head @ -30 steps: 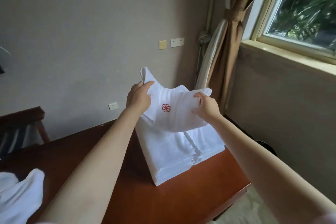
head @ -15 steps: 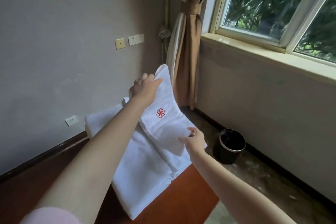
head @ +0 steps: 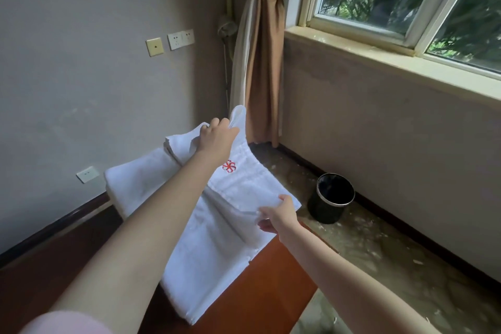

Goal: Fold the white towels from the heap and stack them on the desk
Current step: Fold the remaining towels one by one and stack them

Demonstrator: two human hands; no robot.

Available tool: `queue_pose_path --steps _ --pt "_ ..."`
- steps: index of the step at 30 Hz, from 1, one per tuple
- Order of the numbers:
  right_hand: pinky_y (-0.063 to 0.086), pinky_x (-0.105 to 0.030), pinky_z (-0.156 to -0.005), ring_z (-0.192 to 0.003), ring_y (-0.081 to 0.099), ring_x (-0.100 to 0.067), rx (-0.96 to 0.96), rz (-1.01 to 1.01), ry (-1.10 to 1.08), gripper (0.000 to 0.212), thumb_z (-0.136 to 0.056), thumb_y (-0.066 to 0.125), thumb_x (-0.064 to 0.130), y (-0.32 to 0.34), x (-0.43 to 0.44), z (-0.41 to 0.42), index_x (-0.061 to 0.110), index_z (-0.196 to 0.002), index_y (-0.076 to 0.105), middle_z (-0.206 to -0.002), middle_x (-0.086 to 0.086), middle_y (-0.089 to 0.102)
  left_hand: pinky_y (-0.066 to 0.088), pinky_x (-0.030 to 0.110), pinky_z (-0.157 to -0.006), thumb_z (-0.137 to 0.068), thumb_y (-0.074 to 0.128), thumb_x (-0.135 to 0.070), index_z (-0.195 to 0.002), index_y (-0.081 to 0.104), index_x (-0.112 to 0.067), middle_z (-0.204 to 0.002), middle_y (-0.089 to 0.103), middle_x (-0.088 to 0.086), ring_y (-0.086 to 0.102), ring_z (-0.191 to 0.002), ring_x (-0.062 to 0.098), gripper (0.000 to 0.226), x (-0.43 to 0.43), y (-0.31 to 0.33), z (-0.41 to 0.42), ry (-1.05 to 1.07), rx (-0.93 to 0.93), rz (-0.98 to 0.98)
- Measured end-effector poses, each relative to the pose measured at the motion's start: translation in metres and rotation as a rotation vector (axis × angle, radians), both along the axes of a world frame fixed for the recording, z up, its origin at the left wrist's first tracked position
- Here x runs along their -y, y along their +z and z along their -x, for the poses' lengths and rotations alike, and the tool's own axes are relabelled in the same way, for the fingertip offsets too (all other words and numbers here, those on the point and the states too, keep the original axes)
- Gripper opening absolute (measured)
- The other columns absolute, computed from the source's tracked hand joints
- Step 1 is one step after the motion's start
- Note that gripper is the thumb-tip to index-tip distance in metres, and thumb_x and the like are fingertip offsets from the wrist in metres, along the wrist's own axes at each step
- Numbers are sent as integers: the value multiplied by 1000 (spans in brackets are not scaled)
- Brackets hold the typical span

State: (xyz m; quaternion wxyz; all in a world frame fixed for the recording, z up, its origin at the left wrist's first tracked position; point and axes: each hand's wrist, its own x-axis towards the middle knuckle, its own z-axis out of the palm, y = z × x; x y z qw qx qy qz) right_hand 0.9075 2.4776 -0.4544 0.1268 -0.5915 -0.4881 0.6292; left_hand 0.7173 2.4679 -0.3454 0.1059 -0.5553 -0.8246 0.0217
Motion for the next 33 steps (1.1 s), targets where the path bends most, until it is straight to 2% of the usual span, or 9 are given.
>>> queue_pose_path --steps 4,9,12,14,17,19,23,27,33 --pt "56 -34 -62 -63 65 -25 269 -192 223 67 -78 48 2 -14 14 -12 20 -138 25 -84 -15 68 41 35 -84 -77 54 9 -111 53 -15 -110 43 7 41 -104 26 42 4 -3 -5 -10 15 0" --pt "47 -31 -63 -79 55 -25 -96 -58 -119 84 -78 69 12 -27 -1 -19 26 -145 20 -110 -17 55 33 32 -73 -78 51 9 -110 51 -14 -111 43 7 41 -104 26 40 8 -9 -9 -20 48 6" --pt "37 -25 -50 -55 43 -17 -162 34 -336 85 -82 68 11 -30 -18 -16 24 -149 17 -90 -12 52 30 31 -70 -78 51 8 -110 51 -15 -109 41 5 40 -101 24 39 11 -14 -11 -13 66 4" --pt "37 -24 -48 -50 42 -15 -164 23 -382 78 -82 66 4 -29 -28 -16 20 -147 26 -94 -10 54 31 31 -71 -78 51 8 -110 51 -15 -108 42 5 40 -100 24 39 12 -17 -11 -32 56 2" --pt "42 -24 -51 -66 53 -15 22 -230 -239 62 -80 59 -2 -32 -38 -19 23 -135 44 -96 0 53 32 31 -72 -78 50 8 -111 50 -16 -107 42 5 40 -99 24 41 13 -21 -8 -39 61 -13" --pt "47 -28 -58 -81 59 -19 211 -348 -44 59 -80 57 3 -35 -39 -24 23 -134 43 -98 2 53 33 30 -72 -77 49 8 -112 50 -16 -109 42 5 41 -100 24 42 12 -23 -8 -43 67 -14" --pt "46 -37 -84 -118 42 -26 515 -615 155 69 -78 68 20 -41 -39 -32 18 -140 36 -128 -6 44 32 30 -72 -76 48 9 -111 51 -16 -107 41 4 39 -99 24 44 11 -28 -6 -47 84 -30" --pt "38 -35 -90 -122 36 -25 497 -827 200 60 -82 63 22 -28 -51 -18 19 -138 40 -131 -6 43 37 32 -79 -77 49 8 -118 50 -17 -115 43 5 41 -104 26 49 8 -33 2 -36 82 -28" --pt "42 -38 -97 -123 42 -23 312 -881 368 54 -87 63 24 -3 -83 41 17 -137 42 -134 -5 46 32 32 -78 -77 46 9 -122 51 -19 -112 43 6 41 -102 26 53 8 -38 16 0 81 -47"
